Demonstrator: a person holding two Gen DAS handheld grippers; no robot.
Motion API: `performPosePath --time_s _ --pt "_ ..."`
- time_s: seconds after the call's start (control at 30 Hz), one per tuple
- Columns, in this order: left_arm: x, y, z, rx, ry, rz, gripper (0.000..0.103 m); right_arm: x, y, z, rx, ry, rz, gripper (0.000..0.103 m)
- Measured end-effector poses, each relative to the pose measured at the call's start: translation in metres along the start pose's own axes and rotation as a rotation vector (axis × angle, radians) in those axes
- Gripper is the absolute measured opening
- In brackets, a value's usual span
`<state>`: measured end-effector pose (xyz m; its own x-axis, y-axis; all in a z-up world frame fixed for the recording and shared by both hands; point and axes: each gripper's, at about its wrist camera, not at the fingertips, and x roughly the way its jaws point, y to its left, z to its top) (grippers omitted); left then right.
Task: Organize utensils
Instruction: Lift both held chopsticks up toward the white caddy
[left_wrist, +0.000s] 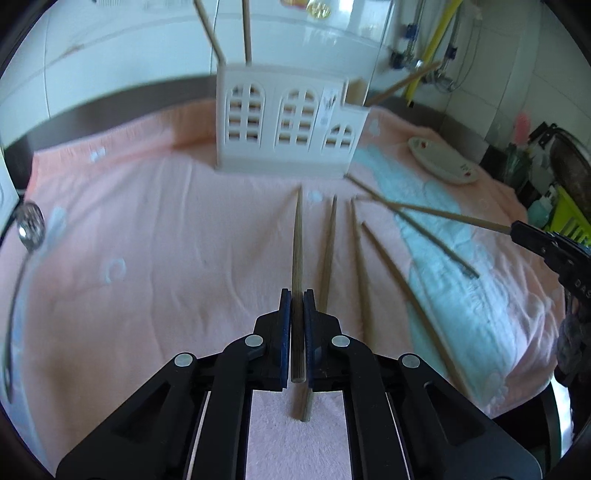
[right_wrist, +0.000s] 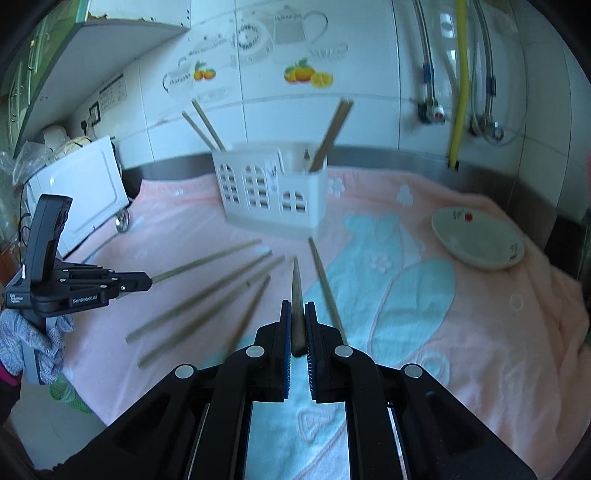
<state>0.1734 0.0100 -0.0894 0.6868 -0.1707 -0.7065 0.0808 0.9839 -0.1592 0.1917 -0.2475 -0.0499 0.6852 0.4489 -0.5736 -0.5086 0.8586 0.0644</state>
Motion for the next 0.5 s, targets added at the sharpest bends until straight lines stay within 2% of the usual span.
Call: performPosePath --time_s 0.23,0.5 --pt "-0.043 -0.006 0.028 0.038 -0.114 -0.001 0.005 -0.015 0.016 0.041 -0.045 -0.049 -0.002 0.007" --pt "-0.057 -0.013 0.061 0.073 -0.162 -0.024 0.005 -0.007 0.025 0.076 -0.074 -0.017 -0.004 0.007"
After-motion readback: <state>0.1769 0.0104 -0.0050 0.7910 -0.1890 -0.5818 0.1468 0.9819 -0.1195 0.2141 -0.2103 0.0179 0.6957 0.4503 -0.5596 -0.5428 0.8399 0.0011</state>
